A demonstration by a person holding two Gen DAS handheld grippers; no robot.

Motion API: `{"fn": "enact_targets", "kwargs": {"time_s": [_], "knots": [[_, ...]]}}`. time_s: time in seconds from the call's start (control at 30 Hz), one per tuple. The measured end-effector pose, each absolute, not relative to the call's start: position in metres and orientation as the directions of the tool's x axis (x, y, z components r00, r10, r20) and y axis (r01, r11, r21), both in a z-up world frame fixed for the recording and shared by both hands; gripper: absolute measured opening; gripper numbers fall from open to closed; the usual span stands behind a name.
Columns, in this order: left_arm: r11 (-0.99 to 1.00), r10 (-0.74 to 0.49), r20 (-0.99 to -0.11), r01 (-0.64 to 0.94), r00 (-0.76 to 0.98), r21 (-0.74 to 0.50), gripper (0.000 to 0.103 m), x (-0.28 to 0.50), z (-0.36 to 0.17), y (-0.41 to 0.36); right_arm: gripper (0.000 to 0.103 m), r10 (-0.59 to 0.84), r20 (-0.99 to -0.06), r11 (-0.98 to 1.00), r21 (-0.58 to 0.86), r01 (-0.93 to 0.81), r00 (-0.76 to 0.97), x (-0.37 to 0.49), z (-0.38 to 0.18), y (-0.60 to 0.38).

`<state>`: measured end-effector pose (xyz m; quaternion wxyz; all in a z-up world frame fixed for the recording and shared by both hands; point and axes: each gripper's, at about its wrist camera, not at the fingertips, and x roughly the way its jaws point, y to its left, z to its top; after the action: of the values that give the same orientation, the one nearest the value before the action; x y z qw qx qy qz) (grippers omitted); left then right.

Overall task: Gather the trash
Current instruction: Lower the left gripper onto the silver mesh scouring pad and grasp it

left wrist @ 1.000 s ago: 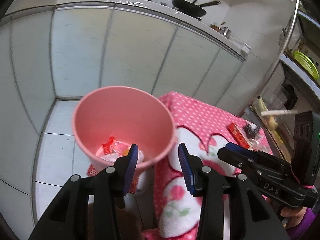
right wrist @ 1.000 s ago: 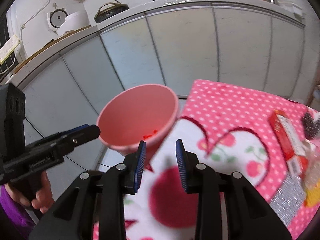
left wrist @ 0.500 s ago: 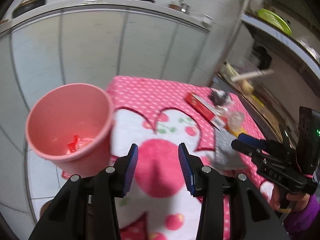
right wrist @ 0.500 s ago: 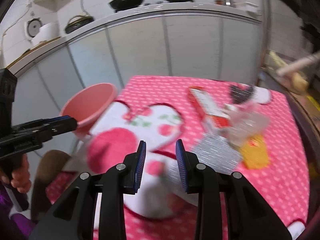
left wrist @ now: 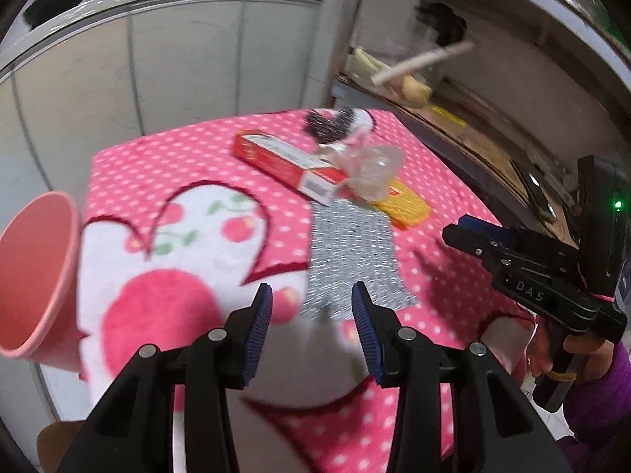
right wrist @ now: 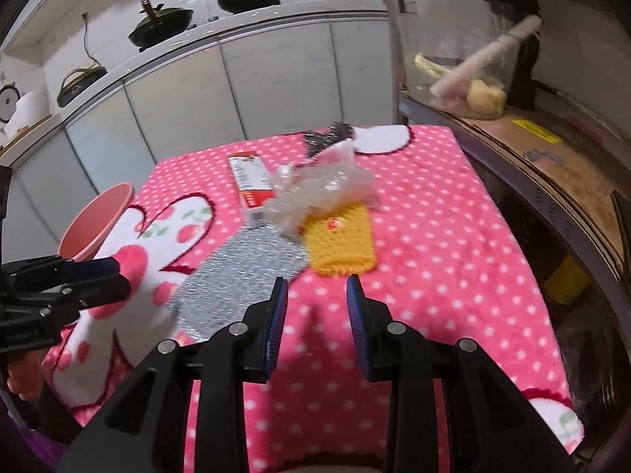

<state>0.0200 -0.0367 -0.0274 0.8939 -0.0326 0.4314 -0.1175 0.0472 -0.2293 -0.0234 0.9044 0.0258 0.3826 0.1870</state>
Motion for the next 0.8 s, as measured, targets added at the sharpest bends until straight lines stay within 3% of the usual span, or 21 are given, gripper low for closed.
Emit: {"fn": "enact_targets", "kwargs": {"time_s": [0.43, 0.57, 0.6, 0.67, 0.8], "knots": [[0.984, -0.172, -0.813, 0.133, 0.557, -0.117, 0.040, 0.059, -0.066, -0.058, 0.031, 0.385, -0.656, 0.922, 0.247, -0.297, 0.649, 0.068, -0.031, -0.244], [0.983, -0.176, -0.814, 0.142, 0.554, -0.116, 0.027, 0.055, -0.071, -0.062, 0.031, 0.389, -0.663, 0.921, 0.257, -0.293, 0.640, 0.073, -0.036, -0.243], [0.984, -0.168, -0.812, 0.148, 0.559, -0.102, 0.016, 0.054, -0.070, -0.064, 0.031, 0.390, -0.665, 0.920, 0.259, -0.293, 0.638, 0.073, -0.037, -0.243], [0.985, -0.155, -0.808, 0.150, 0.569, -0.084, 0.009, 0.051, -0.067, -0.063, 0.031, 0.391, -0.667, 0.920, 0.262, -0.291, 0.635, 0.073, -0.039, -0.243], [0.979, -0.199, -0.793, 0.151, 0.576, -0.136, 0.006, 0.043, -0.057, -0.055, 0.031, 0.398, -0.670, 0.917, 0.279, -0.284, 0.626, 0.074, -0.041, -0.246]]}}
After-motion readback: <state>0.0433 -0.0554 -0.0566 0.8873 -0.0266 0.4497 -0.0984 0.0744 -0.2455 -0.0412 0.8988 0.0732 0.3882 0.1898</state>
